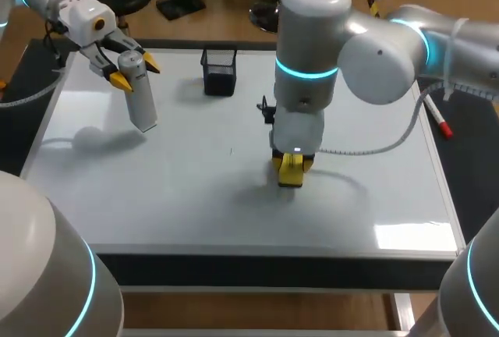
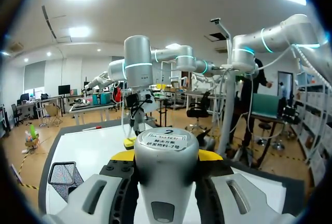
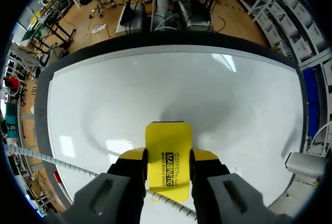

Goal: Pick up the inspection probe, press it on each red-marked spot on the whiteboard one by one, put down the probe, pick up the eraser, and wipe off all the red marks.

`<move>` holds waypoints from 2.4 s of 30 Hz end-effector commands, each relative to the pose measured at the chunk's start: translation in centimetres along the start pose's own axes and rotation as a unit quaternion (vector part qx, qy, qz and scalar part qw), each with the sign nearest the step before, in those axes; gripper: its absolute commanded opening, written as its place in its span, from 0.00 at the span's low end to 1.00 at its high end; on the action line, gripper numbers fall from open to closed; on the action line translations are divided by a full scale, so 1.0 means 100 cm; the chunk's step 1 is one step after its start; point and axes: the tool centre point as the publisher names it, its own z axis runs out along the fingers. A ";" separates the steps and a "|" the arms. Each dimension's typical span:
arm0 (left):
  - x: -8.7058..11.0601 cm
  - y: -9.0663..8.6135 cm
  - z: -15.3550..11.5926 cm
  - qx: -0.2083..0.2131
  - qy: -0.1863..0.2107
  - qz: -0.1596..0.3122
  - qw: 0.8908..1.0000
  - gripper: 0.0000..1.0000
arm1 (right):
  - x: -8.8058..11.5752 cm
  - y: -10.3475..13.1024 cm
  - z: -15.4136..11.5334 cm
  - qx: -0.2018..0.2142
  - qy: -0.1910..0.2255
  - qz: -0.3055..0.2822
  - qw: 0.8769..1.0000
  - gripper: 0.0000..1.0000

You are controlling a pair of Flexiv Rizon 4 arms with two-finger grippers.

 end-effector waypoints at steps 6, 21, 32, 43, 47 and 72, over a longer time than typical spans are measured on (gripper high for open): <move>-0.001 0.000 -0.002 0.000 0.003 0.001 1.000 0.00 | 0.005 -0.013 -0.028 0.014 0.011 -0.007 1.000 0.00; -0.001 0.000 -0.002 0.000 0.003 0.001 1.000 0.00 | 0.007 -0.015 -0.033 0.016 0.007 -0.007 1.000 0.00; -0.001 0.000 -0.002 0.000 0.003 0.001 1.000 0.00 | 0.007 -0.013 -0.029 0.010 0.008 -0.007 1.000 0.00; -0.001 0.000 -0.002 0.000 0.003 0.001 1.000 0.00 | 0.006 -0.055 -0.029 0.006 0.012 -0.028 1.000 0.00; -0.001 0.000 -0.002 0.000 0.003 0.001 1.000 0.00 | 0.006 -0.078 -0.030 0.006 0.013 -0.031 0.999 0.00; -0.001 0.000 -0.002 0.000 0.003 0.001 1.000 0.00 | -0.016 -0.206 -0.010 -0.016 0.028 -0.035 0.999 0.00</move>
